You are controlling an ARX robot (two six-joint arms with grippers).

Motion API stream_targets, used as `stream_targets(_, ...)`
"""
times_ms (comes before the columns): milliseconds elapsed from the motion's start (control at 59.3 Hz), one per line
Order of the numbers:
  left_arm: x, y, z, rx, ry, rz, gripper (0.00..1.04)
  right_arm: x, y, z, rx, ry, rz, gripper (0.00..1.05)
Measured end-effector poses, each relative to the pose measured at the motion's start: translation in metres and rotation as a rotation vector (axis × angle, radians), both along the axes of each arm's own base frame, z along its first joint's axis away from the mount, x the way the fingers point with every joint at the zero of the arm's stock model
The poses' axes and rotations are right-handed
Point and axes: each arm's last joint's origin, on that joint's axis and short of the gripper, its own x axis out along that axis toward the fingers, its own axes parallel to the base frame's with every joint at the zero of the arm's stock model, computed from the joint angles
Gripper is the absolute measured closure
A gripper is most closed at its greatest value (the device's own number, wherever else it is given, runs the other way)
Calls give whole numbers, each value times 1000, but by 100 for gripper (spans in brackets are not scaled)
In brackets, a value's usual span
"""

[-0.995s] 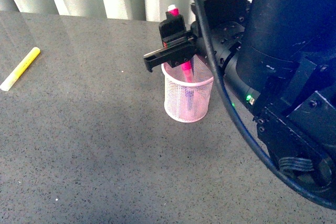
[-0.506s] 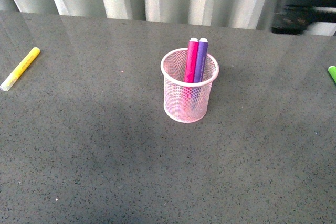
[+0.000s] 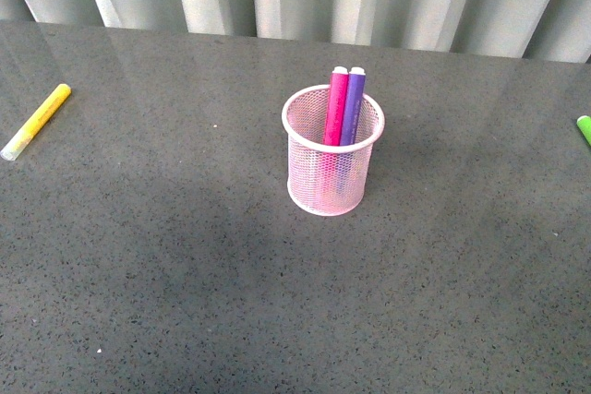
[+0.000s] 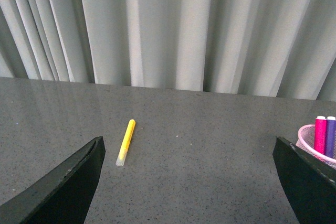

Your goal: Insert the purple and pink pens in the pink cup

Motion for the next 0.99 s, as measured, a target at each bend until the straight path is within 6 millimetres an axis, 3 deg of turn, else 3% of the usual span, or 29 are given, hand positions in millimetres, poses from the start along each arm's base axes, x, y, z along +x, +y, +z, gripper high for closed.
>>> stream_targets(304,0,0,0,0,0,0,7,-36,-23,-16,-22,12,5,102)
stream_targets(759,0,0,0,0,0,0,7,-69,-46,-11,-17,-4,-8,101)
stream_targets(995,0,0,0,0,0,0,7,-84,-46,-4,-17,-26,-5,101)
